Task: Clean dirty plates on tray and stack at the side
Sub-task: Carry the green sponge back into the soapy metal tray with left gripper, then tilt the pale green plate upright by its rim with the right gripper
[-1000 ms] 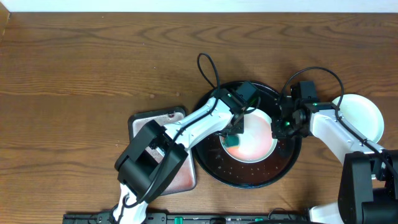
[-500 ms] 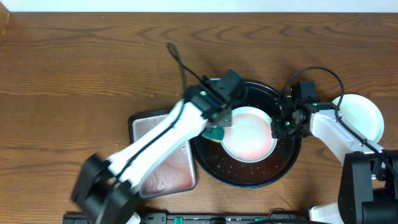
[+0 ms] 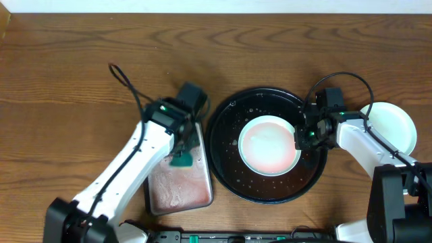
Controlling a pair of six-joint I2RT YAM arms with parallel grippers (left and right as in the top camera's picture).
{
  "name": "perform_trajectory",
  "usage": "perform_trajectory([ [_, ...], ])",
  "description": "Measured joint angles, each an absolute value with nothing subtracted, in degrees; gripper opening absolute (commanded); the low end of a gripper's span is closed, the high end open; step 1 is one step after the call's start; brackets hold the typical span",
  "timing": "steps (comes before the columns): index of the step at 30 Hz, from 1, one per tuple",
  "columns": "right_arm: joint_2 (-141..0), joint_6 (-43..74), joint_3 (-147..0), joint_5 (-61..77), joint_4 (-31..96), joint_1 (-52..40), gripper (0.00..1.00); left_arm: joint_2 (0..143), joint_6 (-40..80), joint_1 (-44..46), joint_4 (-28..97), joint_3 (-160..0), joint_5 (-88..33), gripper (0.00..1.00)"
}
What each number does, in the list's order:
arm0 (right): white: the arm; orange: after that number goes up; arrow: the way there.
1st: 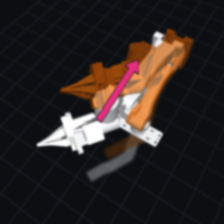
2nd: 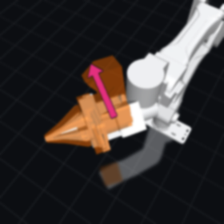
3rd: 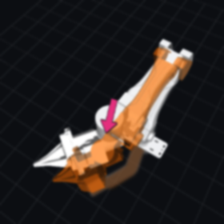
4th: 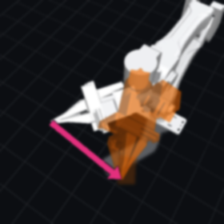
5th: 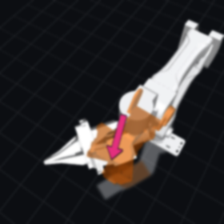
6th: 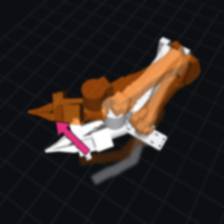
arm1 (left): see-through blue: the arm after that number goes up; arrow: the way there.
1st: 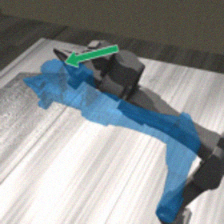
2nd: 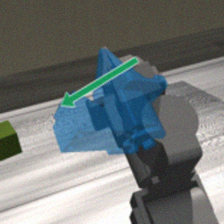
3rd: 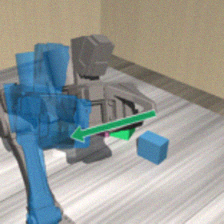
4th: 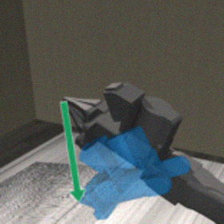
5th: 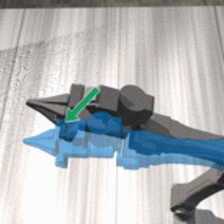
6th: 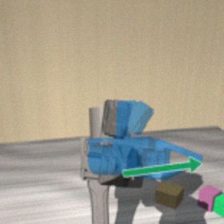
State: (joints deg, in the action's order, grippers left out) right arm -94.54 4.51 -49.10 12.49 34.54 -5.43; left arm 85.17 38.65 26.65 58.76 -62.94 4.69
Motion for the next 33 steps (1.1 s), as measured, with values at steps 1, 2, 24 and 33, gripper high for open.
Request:
perform_trajectory([
  [1, -94.54, 4.54, -49.10, 12.58, 34.63, -5.41, 0.01, 85.45, 38.65, 26.28, 57.47, -60.82, 4.67, 0.09],
  [2, -94.50, 4.60, -49.10, 12.62, 34.83, -5.43, 0.01, 85.69, 38.63, 25.93, 56.75, -59.37, 4.67, 0.16],
  [24, -80.29, 7.16, -48.90, 4.10, 37.63, -10.26, 0.32, 67.92, 34.26, 19.18, 57.84, -57.91, 1.76, 0.80],
  [33, -93.76, 3.88, -48.49, 15.57, 33.50, -3.46, 0.10, 67.92, 34.26, 19.18, 57.82, -57.91, 1.67, 0.80],
])
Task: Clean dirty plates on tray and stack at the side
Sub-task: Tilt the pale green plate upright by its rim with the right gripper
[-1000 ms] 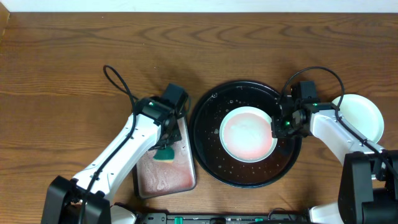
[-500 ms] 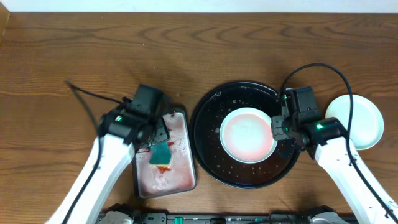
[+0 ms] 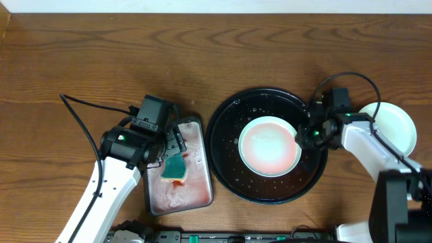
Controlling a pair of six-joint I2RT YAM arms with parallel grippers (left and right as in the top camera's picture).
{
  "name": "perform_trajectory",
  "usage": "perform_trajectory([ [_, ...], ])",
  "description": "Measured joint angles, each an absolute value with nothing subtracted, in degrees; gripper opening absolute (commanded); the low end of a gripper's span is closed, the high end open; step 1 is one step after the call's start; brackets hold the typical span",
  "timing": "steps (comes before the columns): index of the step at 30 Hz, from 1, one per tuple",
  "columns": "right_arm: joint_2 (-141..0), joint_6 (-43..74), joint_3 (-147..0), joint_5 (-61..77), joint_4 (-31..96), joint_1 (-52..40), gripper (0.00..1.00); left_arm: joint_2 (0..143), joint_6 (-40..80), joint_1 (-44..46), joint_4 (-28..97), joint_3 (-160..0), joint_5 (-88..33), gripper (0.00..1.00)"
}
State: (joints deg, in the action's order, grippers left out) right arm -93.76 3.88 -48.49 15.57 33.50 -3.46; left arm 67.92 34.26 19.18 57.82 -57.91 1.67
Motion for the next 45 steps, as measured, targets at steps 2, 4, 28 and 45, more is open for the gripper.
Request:
perform_trajectory([
  [2, -95.35, 3.09, -48.47, 17.61, 32.69, -3.44, 0.01, 67.92, 34.26, 19.18, 57.82, -57.91, 1.67, 0.80],
  [4, -96.29, 2.66, -48.47, 18.74, 32.42, -3.44, 0.01, 67.92, 34.26, 19.16, 57.82, -57.91, 1.67, 0.80],
  [28, -67.26, 4.12, -47.57, -15.16, 35.81, -23.51, 0.01, 67.92, 34.26, 19.18, 57.82, -57.93, 1.67, 0.80],
  [45, -63.44, 2.26, -47.57, -58.63, 35.92, -52.23, 0.01, 67.92, 34.26, 19.16, 57.82, -57.91, 1.67, 0.80],
])
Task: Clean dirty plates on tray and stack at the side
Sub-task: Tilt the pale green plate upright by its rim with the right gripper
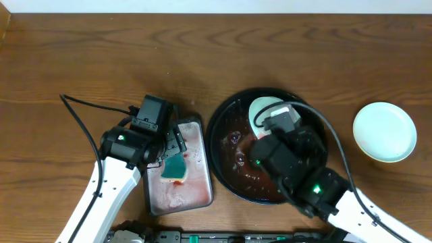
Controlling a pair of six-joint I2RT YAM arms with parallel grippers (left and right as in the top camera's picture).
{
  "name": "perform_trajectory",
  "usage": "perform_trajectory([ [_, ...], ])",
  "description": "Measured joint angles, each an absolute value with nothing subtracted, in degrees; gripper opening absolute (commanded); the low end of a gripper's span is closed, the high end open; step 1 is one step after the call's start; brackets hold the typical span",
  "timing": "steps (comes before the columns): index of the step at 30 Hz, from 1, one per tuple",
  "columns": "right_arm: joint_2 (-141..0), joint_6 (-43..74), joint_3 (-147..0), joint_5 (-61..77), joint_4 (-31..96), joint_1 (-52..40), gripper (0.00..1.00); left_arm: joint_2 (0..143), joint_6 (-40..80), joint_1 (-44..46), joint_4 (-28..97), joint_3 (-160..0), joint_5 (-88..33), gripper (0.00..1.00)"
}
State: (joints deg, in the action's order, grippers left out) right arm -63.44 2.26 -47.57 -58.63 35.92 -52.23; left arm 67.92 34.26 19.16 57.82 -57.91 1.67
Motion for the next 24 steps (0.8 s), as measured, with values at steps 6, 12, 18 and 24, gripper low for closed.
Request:
perform_trajectory([
  [6, -63.44, -0.34, -47.57, -65.69, 35.86, -57.30, 0.01, 67.92, 34.26, 19.16, 57.82, -57.93, 1.67, 0.80],
  [12, -63.44, -2.85, -47.57, -70.46, 35.53, -62.17, 0.01, 67.92, 34.26, 19.18, 57.82, -57.93, 1.67, 0.80],
  [18, -63.44, -6.11, -47.57, -75.09, 34.20, -64.38, 0.01, 67.92, 34.26, 19.16, 57.84, -57.93, 1.67, 0.80],
  [24, -63.44, -9.37, -47.57, -76.75, 33.30, -64.36, 0.01, 67.92, 34.26, 19.16, 57.82, -57.93, 1.67, 0.80],
])
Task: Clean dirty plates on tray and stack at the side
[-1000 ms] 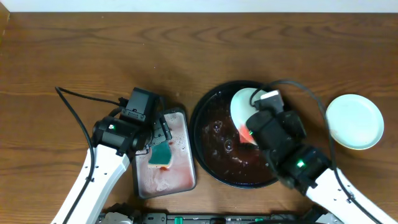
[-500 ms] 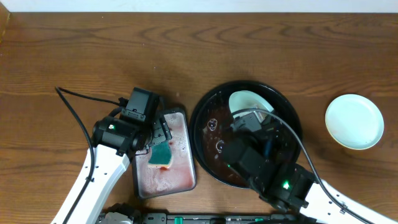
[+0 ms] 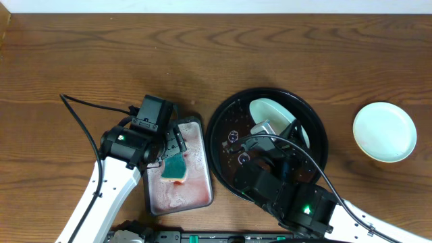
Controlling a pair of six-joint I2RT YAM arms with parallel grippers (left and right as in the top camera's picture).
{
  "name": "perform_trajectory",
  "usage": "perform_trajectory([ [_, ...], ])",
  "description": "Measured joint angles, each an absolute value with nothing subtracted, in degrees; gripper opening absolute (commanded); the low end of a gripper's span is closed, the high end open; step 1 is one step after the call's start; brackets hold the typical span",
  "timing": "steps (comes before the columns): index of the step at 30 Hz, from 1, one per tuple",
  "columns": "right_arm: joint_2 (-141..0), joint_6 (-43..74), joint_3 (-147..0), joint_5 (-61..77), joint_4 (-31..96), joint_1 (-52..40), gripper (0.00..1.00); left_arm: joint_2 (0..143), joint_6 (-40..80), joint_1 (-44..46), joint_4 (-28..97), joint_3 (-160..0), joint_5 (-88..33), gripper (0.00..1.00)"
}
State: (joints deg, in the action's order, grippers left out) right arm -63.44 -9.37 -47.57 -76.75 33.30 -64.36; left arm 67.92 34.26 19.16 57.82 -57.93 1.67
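A pale plate stands tilted on edge at the far side of the round black tray, which holds dark wet residue. My right gripper is shut on the plate's near rim, and the raised arm hides the tray's near half. A second pale plate lies flat on the table at the right. A teal sponge lies in the small rectangular tray of pinkish water. My left gripper hangs open just behind the sponge.
The left arm's black cable loops over the table to the left. The dark wooden table stretches behind both trays. The right arm's body fills the near middle of the view.
The right arm has drawn back toward the near edge, and the tilted plate shows more of its face. The left arm and sponge have not moved.
First my left gripper held the sponge over the small tray while my right gripper held the rim of a plate lying flat in the black tray. The left then drew back, leaving the sponge in the tray. Later the plate was tipped up at the black tray's far side.
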Motion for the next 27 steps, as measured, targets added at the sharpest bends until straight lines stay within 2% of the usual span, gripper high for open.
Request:
perform_trajectory([
  [9, -63.44, -10.63, -47.57, -77.08, 28.23, -64.36, 0.01, 67.92, 34.26, 19.16, 57.84, -57.91, 1.67, 0.81],
  [27, -63.44, -11.29, -47.57, -77.21, 28.08, -63.77, 0.01, 67.92, 34.26, 19.16, 57.82, -57.91, 1.67, 0.81],
])
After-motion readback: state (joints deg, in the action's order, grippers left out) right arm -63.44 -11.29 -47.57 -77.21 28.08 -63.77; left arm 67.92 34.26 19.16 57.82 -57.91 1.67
